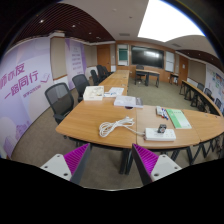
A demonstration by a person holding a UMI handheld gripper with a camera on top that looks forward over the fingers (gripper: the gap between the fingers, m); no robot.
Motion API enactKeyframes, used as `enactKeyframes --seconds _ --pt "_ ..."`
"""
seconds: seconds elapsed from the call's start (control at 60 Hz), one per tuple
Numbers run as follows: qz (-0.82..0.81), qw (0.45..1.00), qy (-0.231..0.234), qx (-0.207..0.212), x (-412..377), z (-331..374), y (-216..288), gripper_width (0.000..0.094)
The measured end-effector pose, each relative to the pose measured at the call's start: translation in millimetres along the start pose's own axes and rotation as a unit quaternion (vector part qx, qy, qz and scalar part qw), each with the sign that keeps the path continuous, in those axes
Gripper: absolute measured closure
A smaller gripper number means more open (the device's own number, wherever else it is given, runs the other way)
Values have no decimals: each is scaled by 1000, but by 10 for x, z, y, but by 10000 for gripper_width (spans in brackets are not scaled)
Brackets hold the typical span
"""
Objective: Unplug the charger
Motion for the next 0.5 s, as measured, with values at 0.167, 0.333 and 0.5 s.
enactKeyframes --seconds 0.167,0.333,0.5 --pt "-11 999 -44 -15 981 -632 -331 79" --pt "-16 996 -92 15 2044 -1411 -154 77" --pt "-18 993 -104 54 2739 -2280 277 81"
Point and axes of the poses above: the point between the fingertips, and its own axes, seen from behind it with the camera up: x to the right, y up, z backward, against the way the camera looks, the point moved 3 cm from there along z, backward, against the way the camera looks, and after that the axes turned 15 degrees about -z, right-handed, at the moved point
